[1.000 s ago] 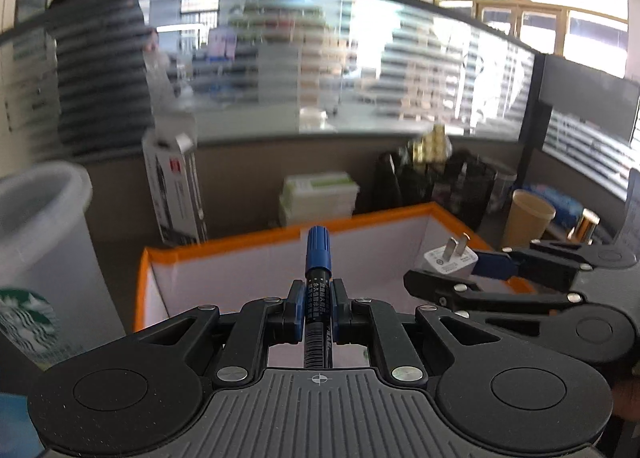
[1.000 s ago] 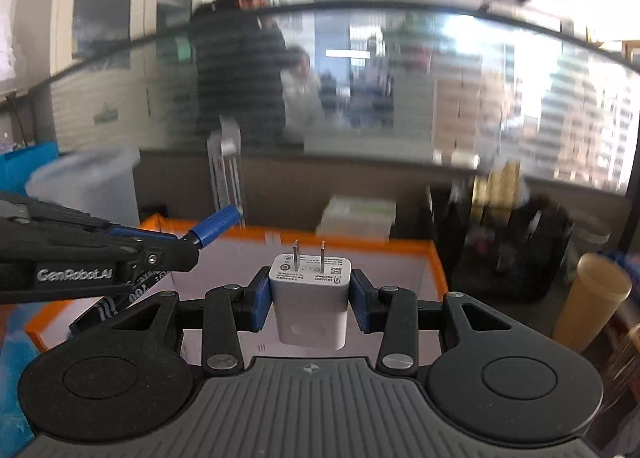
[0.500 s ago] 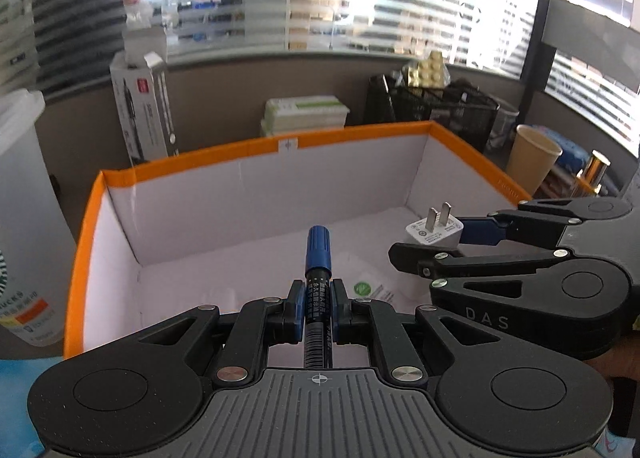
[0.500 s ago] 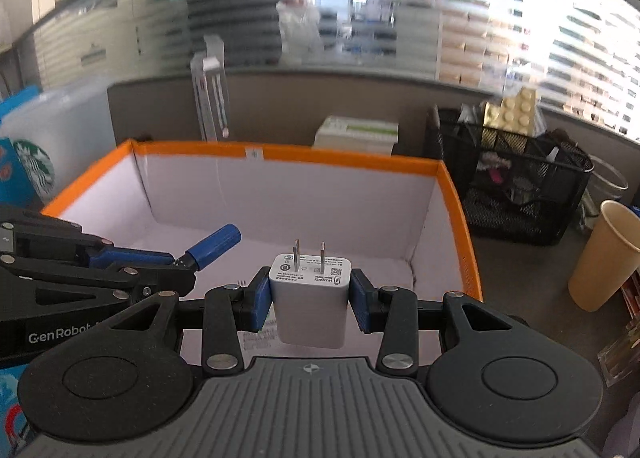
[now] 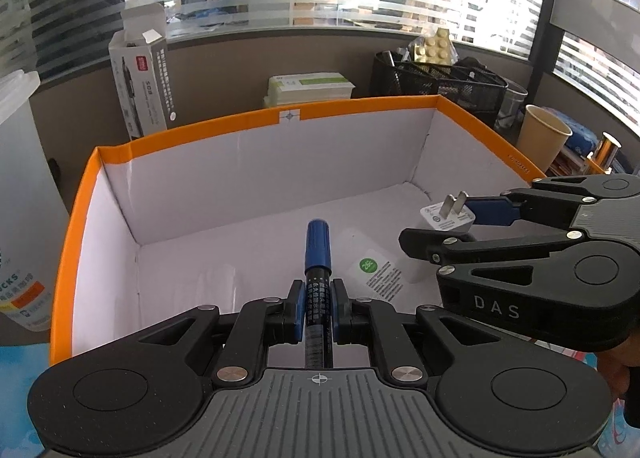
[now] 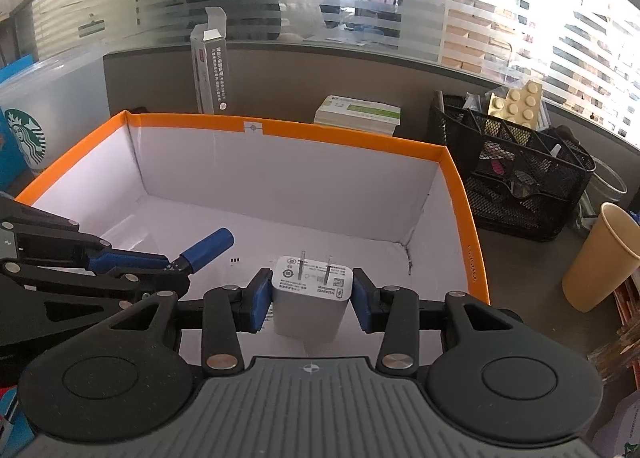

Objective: Organize rigid objects
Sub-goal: 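Carry marker and plug into the orange box and open both tools, then grasp the black pen with the left tool while the right tool grasps the tape roll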

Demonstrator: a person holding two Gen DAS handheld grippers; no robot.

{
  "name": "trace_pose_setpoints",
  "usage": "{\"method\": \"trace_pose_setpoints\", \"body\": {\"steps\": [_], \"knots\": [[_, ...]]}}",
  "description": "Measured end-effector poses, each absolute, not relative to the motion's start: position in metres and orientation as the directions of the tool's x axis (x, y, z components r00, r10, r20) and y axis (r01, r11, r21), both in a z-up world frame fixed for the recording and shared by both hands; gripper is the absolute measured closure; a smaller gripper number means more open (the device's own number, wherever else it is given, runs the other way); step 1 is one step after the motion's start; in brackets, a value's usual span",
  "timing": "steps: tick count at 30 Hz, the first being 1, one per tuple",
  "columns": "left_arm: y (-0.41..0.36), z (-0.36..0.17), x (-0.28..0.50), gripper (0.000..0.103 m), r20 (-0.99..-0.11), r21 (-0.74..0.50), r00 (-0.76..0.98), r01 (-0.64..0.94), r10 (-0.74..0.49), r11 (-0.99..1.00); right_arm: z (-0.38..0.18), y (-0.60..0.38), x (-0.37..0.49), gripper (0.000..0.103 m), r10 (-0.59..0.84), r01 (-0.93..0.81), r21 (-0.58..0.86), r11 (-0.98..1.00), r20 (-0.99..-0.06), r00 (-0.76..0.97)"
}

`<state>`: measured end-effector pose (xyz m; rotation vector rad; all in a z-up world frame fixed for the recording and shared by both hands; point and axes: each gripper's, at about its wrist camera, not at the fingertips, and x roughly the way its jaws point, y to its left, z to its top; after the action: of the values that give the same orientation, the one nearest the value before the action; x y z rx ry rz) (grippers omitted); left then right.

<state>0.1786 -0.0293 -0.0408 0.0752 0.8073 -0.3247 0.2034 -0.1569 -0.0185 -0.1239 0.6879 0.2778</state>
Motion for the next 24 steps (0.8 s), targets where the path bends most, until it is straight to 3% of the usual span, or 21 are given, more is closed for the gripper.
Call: {"method": "trace_pose_setpoints", "body": {"steps": [4,11,12,13,14,18,20,24], "knots": [[-0.029,-0.040,0.177,0.087,-0.716,-0.038,0.658,0.297,-0.233,0.954,-0.018,-0.156,0.202,0.055,0.213,-0.297,-0.025,0.955,-0.641,0.738],[-0.024,-0.032,0.168,0.085,-0.702,-0.033,0.676,0.287,-0.227,0.957,-0.008,-0.156,0.191,0.053,0.209,-0.283,-0.025,0.959,-0.613,0.762],[-0.023,-0.029,0.164,0.084,-0.695,-0.032,0.682,0.286,-0.227,0.958,-0.005,-0.157,0.188,0.048,0.204,-0.278,-0.030,0.960,-0.605,0.770],[-0.022,-0.024,0.160,0.080,-0.685,-0.029,0.693,0.285,-0.227,0.958,-0.002,-0.157,0.185,0.040,0.194,-0.269,-0.040,0.962,-0.593,0.782],[-0.021,-0.020,0.157,0.075,-0.675,-0.026,0.702,0.285,-0.227,0.958,0.002,-0.158,0.181,0.039,0.183,-0.261,-0.052,0.964,-0.579,0.795],[-0.013,0.002,0.137,0.051,-0.619,-0.016,0.754,0.268,-0.221,0.963,0.018,-0.165,0.163,0.038,0.174,-0.238,-0.055,0.970,-0.529,0.831],[-0.005,0.014,0.123,0.027,-0.579,-0.011,0.787,0.255,-0.214,0.967,0.027,-0.170,0.151,0.038,0.171,-0.226,-0.054,0.973,-0.493,0.853],[0.013,0.031,0.094,0.017,-0.511,0.017,0.842,0.215,-0.176,0.977,0.040,-0.178,0.117,0.030,0.170,-0.211,-0.050,0.976,-0.429,0.887]]}}
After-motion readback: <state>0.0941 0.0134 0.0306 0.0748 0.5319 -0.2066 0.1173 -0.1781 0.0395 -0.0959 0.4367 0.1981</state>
